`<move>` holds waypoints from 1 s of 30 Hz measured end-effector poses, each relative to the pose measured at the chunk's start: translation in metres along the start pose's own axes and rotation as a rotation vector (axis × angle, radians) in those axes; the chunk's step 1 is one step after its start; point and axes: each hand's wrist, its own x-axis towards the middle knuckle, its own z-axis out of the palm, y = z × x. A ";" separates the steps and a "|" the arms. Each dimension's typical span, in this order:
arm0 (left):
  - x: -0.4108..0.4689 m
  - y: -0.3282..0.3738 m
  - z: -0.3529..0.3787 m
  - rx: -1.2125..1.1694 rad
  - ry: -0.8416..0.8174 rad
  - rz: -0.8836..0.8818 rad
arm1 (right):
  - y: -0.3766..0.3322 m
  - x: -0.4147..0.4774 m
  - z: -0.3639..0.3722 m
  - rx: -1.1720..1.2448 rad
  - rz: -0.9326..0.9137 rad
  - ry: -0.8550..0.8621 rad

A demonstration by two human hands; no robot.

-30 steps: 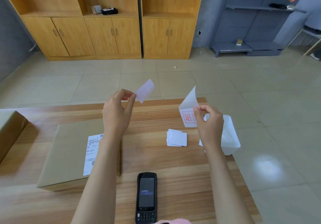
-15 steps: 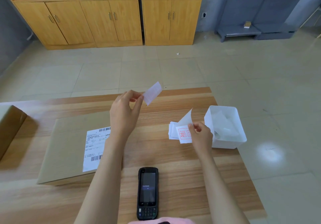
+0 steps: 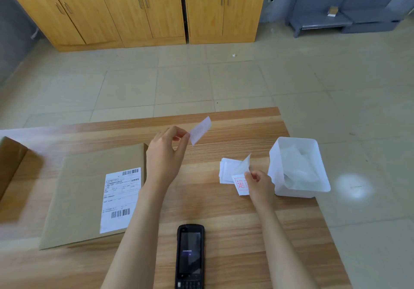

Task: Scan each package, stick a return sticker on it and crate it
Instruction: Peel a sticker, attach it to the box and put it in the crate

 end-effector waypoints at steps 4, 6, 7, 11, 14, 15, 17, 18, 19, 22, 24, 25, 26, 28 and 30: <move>0.002 0.000 0.004 0.000 -0.006 -0.006 | 0.006 0.005 0.003 -0.070 0.036 -0.010; 0.003 0.001 0.004 -0.001 -0.005 -0.007 | 0.008 0.006 0.004 -0.104 0.038 -0.019; 0.003 0.001 0.005 -0.001 -0.003 -0.007 | 0.009 0.006 0.004 -0.123 0.028 -0.022; 0.002 0.005 0.002 -0.002 0.026 0.025 | -0.002 -0.002 0.001 -0.160 0.065 0.029; -0.001 0.009 0.000 0.016 0.060 0.081 | -0.038 -0.019 -0.008 0.111 0.039 -0.023; -0.002 0.012 0.000 0.029 0.075 0.109 | -0.054 -0.027 -0.013 0.247 0.033 -0.088; -0.007 0.018 -0.001 0.063 0.109 0.182 | -0.091 -0.045 -0.025 0.520 0.036 -0.239; -0.010 0.022 -0.002 0.089 0.130 0.226 | -0.106 -0.053 -0.031 0.655 0.045 -0.300; -0.013 0.025 -0.002 0.123 0.153 0.273 | -0.119 -0.060 -0.037 0.787 0.063 -0.349; -0.023 0.035 -0.003 0.216 0.235 0.403 | -0.144 -0.078 -0.051 1.008 0.097 -0.432; -0.030 0.040 -0.004 0.230 0.278 0.464 | -0.151 -0.087 -0.056 1.041 0.081 -0.457; -0.034 0.043 -0.004 0.231 0.294 0.484 | -0.152 -0.092 -0.058 1.050 0.069 -0.456; -0.038 0.045 -0.005 0.232 0.308 0.502 | -0.153 -0.096 -0.058 1.053 0.058 -0.441; -0.044 0.048 -0.007 0.229 0.320 0.527 | -0.154 -0.103 -0.059 1.040 0.031 -0.393; -0.050 0.049 -0.010 0.214 0.318 0.536 | -0.153 -0.109 -0.060 1.042 0.013 -0.362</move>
